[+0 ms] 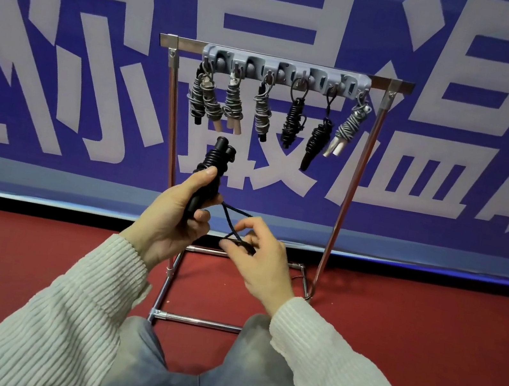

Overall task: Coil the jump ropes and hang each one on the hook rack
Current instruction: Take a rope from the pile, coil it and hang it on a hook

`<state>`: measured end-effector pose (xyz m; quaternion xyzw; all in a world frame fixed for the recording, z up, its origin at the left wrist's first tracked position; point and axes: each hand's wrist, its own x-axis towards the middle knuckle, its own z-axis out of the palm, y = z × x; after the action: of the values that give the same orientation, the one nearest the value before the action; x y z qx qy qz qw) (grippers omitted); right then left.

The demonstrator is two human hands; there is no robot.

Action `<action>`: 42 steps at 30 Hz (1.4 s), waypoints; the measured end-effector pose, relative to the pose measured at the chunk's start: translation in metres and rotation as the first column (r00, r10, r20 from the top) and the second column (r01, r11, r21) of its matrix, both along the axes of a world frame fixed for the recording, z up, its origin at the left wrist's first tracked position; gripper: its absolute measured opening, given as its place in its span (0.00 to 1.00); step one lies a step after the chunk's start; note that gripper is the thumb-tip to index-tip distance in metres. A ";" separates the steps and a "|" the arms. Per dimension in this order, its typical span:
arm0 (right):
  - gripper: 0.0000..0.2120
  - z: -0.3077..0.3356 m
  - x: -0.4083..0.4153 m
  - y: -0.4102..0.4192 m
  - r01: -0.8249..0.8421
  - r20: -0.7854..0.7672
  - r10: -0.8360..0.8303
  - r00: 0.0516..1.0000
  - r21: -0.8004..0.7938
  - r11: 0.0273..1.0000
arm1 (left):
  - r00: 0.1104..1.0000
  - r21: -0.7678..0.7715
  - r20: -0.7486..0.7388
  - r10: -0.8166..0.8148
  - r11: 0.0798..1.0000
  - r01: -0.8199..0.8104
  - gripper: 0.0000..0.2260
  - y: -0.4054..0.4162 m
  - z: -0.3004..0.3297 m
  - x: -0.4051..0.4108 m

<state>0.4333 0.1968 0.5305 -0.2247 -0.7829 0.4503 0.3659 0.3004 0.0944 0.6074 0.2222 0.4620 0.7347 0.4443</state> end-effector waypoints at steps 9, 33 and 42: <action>0.05 0.014 0.004 0.006 -0.028 -0.273 -0.036 0.961 -0.229 0.973 | 0.984 0.050 0.149 0.098 0.993 -0.107 0.16 0.008 -0.008 -0.012; 0.10 0.005 0.027 0.053 -0.209 -0.482 -0.306 0.821 -0.753 0.624 | 0.935 0.087 0.238 0.263 0.953 -0.290 0.14 0.014 -0.036 -0.045; 0.14 0.007 0.016 0.057 -0.200 -0.451 -0.344 0.824 -0.799 0.568 | 0.936 0.091 0.252 0.246 0.957 -0.276 0.17 0.016 -0.036 -0.045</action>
<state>0.4497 0.2534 0.5372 -0.2586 -0.3283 0.7886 0.4511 0.2557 0.1099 0.5716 0.0965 0.3839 0.8361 0.3799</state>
